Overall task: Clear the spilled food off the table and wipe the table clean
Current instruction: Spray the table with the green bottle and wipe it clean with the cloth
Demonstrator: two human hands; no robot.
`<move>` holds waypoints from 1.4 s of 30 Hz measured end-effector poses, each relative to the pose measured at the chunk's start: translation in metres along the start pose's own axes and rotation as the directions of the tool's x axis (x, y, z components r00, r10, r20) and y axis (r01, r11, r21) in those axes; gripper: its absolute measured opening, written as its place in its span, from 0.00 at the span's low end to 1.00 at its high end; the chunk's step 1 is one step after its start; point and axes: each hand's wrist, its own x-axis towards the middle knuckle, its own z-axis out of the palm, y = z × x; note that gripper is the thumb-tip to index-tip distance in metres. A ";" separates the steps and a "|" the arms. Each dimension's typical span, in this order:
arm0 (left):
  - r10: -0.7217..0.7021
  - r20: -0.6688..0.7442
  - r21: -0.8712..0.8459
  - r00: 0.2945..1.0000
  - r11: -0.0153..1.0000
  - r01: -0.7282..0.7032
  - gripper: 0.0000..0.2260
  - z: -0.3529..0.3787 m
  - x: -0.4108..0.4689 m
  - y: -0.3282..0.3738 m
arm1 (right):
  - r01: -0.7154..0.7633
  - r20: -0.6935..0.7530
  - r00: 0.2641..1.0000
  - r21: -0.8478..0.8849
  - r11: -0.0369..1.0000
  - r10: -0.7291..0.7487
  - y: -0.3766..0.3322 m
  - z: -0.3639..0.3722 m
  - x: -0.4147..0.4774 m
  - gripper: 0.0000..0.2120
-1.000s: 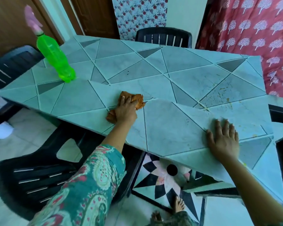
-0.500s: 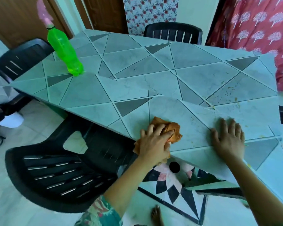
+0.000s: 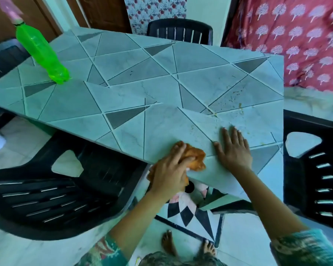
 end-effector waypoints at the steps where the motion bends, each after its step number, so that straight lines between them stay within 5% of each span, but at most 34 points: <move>1: 0.051 0.013 -0.035 0.999 0.998 -0.051 0.16 0.003 -0.003 0.010 | 0.028 -0.004 1.000 0.001 1.000 -0.028 0.007 -0.001 -0.002 0.36; 4: -0.087 0.015 -0.077 0.996 0.993 0.088 0.19 0.000 0.006 -0.009 | 0.067 0.003 0.998 0.014 0.998 -0.067 0.024 -0.006 -0.007 0.37; 7: -0.469 -0.002 -0.086 0.883 0.880 0.467 0.21 -0.010 0.042 -0.051 | 0.072 -0.005 0.997 0.031 0.997 -0.072 0.040 -0.010 -0.015 0.41; 9: -0.559 -0.025 -0.094 0.829 0.827 0.555 0.19 -0.013 0.067 -0.050 | 0.074 -0.011 0.997 0.027 0.997 -0.074 0.051 -0.011 -0.018 0.39; 12: -0.472 0.008 -0.119 0.881 0.875 0.470 0.19 0.003 0.075 -0.005 | 0.086 -0.027 0.996 0.030 0.996 -0.085 0.060 -0.012 -0.019 0.40; 15: -0.118 0.035 -0.116 0.992 0.986 0.122 0.17 0.028 0.044 0.050 | 0.103 -0.029 0.994 0.038 0.994 -0.102 0.064 -0.012 -0.017 0.42; 18: 0.045 0.049 -0.093 0.998 0.995 -0.041 0.18 0.028 0.005 0.060 | 0.109 -0.028 0.994 0.038 0.993 -0.108 0.068 -0.013 -0.011 0.43; 21: -0.162 -0.005 -0.065 0.987 0.985 0.161 0.17 0.015 0.001 0.021 | 0.088 -0.029 0.996 0.046 0.995 -0.087 0.077 -0.016 -0.002 0.42; 24: -0.514 -0.010 -0.028 0.858 0.858 0.513 0.19 0.003 0.040 -0.026 | 0.080 -0.006 0.997 0.030 0.996 -0.080 0.082 -0.017 0.002 0.39; 26: -0.591 0.000 0.008 0.806 0.806 0.591 0.20 0.003 0.073 -0.038 | 0.082 -0.010 0.997 0.022 0.996 -0.082 0.083 -0.017 0.004 0.38; 31: -0.500 0.039 0.064 0.865 0.865 0.497 0.22 0.033 0.121 -0.003 | 0.066 -0.033 0.997 0.024 0.998 -0.065 0.082 -0.019 0.013 0.43; 34: -0.187 0.066 0.016 0.980 0.982 0.186 0.22 0.047 0.104 0.034 | 0.045 -0.039 0.998 0.039 0.998 -0.043 0.081 -0.021 0.025 0.45; 36: -0.029 0.075 -0.028 0.997 0.999 0.031 0.20 0.045 0.088 0.034 | 0.032 -0.033 0.999 0.034 0.999 -0.031 0.081 -0.022 0.037 0.44; 39: -0.188 0.016 -0.013 0.982 0.982 0.188 0.18 0.033 0.093 -0.013 | 0.022 -0.015 1.000 0.026 0.999 -0.022 0.082 -0.025 0.056 0.40; 42: -0.525 -0.030 0.020 0.851 0.850 0.526 0.20 0.025 0.136 -0.067 | 0.010 -0.029 1.000 0.012 1.000 -0.010 0.083 -0.026 0.066 0.39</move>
